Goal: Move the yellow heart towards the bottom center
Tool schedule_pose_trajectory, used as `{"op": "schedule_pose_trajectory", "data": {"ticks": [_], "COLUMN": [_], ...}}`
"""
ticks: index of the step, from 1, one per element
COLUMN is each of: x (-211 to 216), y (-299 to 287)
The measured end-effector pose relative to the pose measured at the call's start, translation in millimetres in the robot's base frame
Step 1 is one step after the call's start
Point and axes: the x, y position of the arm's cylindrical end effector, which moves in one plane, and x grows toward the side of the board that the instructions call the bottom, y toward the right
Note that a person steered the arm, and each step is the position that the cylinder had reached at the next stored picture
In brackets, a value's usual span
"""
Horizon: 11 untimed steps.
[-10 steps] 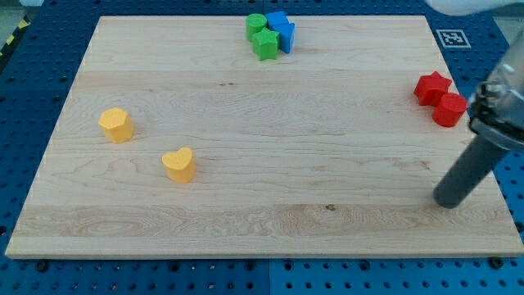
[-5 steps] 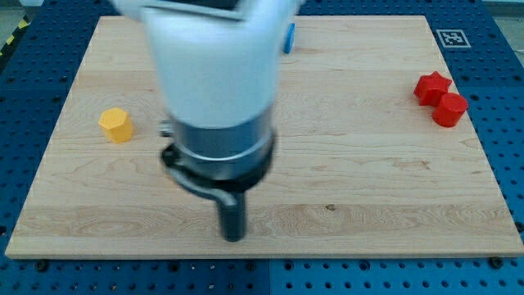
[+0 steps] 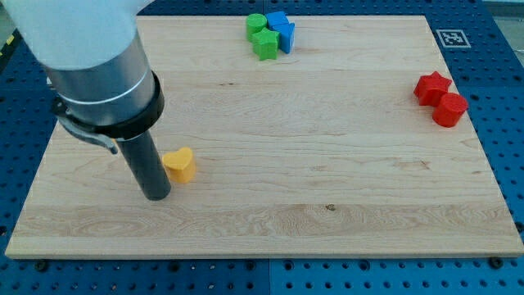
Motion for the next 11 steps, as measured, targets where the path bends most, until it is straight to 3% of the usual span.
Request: {"op": "schedule_pose_trajectory", "data": {"ticks": [2, 4, 6, 8, 9, 10, 11], "x": [0.0, -17.6, -21.1, -39.1, -61.6, -57.6, -48.9], "y": [37.0, 1.5, 76.7, 16.0, 18.8, 71.5, 88.2]}}
